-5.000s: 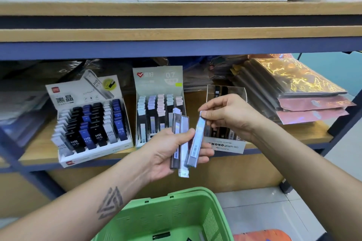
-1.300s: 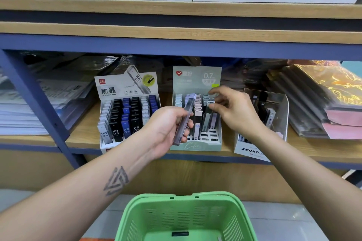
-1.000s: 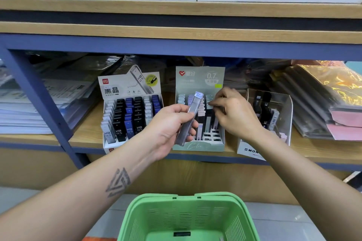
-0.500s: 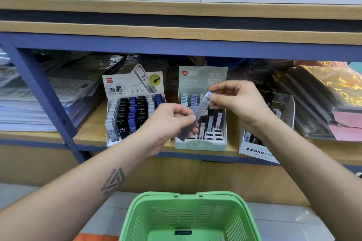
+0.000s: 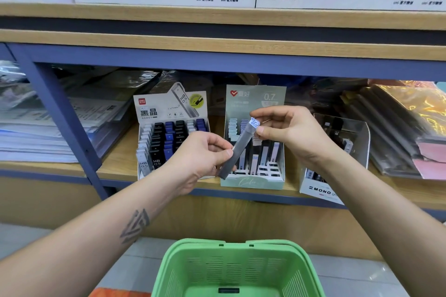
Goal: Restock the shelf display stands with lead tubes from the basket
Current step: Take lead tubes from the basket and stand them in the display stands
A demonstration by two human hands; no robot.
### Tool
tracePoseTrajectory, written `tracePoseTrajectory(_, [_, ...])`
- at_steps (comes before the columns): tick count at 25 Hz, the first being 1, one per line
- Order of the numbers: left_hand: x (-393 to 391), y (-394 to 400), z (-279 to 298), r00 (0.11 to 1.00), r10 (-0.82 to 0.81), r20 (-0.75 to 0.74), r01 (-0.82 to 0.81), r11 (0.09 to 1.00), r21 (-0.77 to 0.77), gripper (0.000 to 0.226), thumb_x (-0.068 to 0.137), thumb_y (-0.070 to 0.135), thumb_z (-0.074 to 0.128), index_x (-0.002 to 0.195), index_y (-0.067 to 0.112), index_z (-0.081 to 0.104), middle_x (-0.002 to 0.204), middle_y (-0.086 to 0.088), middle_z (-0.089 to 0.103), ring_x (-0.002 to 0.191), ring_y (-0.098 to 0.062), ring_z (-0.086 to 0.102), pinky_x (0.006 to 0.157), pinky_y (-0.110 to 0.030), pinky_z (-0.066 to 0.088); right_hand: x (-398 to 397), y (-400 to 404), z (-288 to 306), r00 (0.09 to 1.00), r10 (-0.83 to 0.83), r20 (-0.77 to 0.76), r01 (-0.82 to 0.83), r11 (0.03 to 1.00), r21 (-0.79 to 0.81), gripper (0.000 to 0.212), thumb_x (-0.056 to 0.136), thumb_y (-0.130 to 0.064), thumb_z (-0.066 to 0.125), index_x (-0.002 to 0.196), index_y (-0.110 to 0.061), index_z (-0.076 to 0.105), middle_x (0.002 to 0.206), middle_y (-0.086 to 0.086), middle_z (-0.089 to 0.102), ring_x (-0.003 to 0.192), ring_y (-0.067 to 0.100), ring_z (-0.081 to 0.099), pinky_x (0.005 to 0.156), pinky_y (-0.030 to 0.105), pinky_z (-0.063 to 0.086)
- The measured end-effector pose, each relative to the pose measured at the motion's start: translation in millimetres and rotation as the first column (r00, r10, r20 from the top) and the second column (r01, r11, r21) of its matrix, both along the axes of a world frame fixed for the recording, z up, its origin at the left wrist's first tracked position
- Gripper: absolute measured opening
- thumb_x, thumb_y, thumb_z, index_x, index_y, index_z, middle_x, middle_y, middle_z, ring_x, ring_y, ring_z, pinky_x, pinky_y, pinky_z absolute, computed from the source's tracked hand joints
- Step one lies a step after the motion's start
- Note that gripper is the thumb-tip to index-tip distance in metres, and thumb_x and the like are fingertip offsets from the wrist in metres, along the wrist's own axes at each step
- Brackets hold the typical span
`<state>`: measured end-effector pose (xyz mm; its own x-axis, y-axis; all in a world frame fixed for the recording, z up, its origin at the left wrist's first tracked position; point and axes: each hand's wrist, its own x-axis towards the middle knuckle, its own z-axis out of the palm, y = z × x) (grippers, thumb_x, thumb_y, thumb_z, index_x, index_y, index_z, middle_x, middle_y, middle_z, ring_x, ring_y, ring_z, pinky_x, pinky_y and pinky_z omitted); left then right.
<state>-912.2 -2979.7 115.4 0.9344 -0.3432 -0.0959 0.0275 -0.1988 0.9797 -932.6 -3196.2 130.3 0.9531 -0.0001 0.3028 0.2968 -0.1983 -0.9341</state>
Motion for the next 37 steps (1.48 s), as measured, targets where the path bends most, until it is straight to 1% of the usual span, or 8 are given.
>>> tracePoseTrajectory(4, [-2,-4,-2,1.0,-0.017,0.024,0.016,0.999,0.043,0.01,0.099,0.001,0.057,0.103,0.001,0.067,0.085,-0.018,0.073,0.074,-0.027,0.075,0.071,-0.043,0.063,-1,-1,2,1.0,0.004,0.015,-0.004,1.0,-0.026,0.024,0.086,0.0,0.076,0.107,-0.01,0.076,0.095,0.014,0.075,0.085,0.027,0.073,0.078,0.032,0.06])
tracePoseTrajectory(11, [-4,-9,4,0.962,-0.168,-0.214,0.131,0.976,-0.176,0.024,0.103,0.003,0.043,0.1,-0.002,0.067,0.082,-0.017,0.07,0.067,-0.022,0.065,0.064,-0.029,0.052,-3,-2,7,0.999,-0.033,0.001,0.033,0.998,-0.06,0.016,0.084,-0.001,0.077,0.1,0.0,0.073,0.086,0.018,0.075,0.074,0.024,0.073,0.067,0.025,0.058])
tracePoseTrajectory(13, [-5,-10,3,0.984,-0.145,-0.101,0.138,0.988,-0.073,0.021,0.104,0.011,0.048,0.102,0.003,0.068,0.091,-0.014,0.076,0.081,-0.025,0.072,0.077,-0.038,0.057,-3,-1,10,0.997,-0.075,0.002,0.075,0.995,-0.07,0.015,0.082,-0.002,0.08,0.095,-0.001,0.074,0.082,0.02,0.074,0.069,0.024,0.073,0.066,0.026,0.058])
tracePoseTrajectory(15, [1,-7,0,0.965,-0.074,0.25,0.014,0.972,0.234,0.015,0.1,0.016,0.056,0.101,0.013,0.071,0.09,-0.001,0.076,0.087,-0.021,0.072,0.083,-0.036,0.058,-2,-4,13,0.992,-0.126,0.027,0.129,0.986,-0.11,0.011,0.082,-0.006,0.081,0.092,-0.007,0.076,0.078,0.014,0.075,0.069,0.024,0.073,0.07,0.033,0.061])
tracePoseTrajectory(17, [10,-2,-5,0.796,-0.131,0.591,-0.18,0.881,0.438,0.014,0.097,0.016,0.06,0.106,0.018,0.07,0.094,0.008,0.068,0.091,-0.014,0.065,0.082,-0.03,0.055,0,-6,13,0.976,-0.187,0.109,0.21,0.941,-0.265,0.01,0.084,-0.012,0.081,0.093,-0.015,0.078,0.077,0.005,0.076,0.073,0.019,0.073,0.076,0.036,0.061])
tracePoseTrajectory(19, [20,1,-15,0.655,-0.241,0.717,-0.248,0.827,0.504,0.023,0.095,0.013,0.061,0.116,0.016,0.069,0.11,0.005,0.064,0.104,-0.016,0.06,0.09,-0.038,0.052,0,-2,8,0.948,-0.208,0.242,0.3,0.84,-0.452,0.012,0.084,-0.018,0.082,0.096,-0.019,0.079,0.081,-0.006,0.075,0.076,0.008,0.071,0.077,0.028,0.059])
tracePoseTrajectory(26, [24,-5,-31,0.517,-0.515,0.683,-0.239,0.679,0.694,0.054,0.095,0.005,0.052,0.149,0.013,0.046,0.156,-0.002,0.043,0.144,-0.02,0.038,0.112,-0.037,0.039,2,14,-14,0.929,-0.145,0.341,0.32,0.777,-0.542,0.011,0.083,-0.018,0.082,0.092,-0.014,0.077,0.078,-0.008,0.071,0.072,0.002,0.065,0.071,0.022,0.055])
tracePoseTrajectory(37, [26,-1,-24,0.613,-0.483,0.625,-0.195,0.675,0.712,0.057,0.095,0.009,0.047,0.15,0.021,0.041,0.159,0.007,0.035,0.143,-0.016,0.037,0.111,-0.039,0.042,11,18,-18,0.946,-0.146,0.289,0.284,0.804,-0.522,0.007,0.083,-0.017,0.083,0.085,-0.017,0.076,0.077,-0.005,0.072,0.073,0.009,0.066,0.072,0.03,0.055])
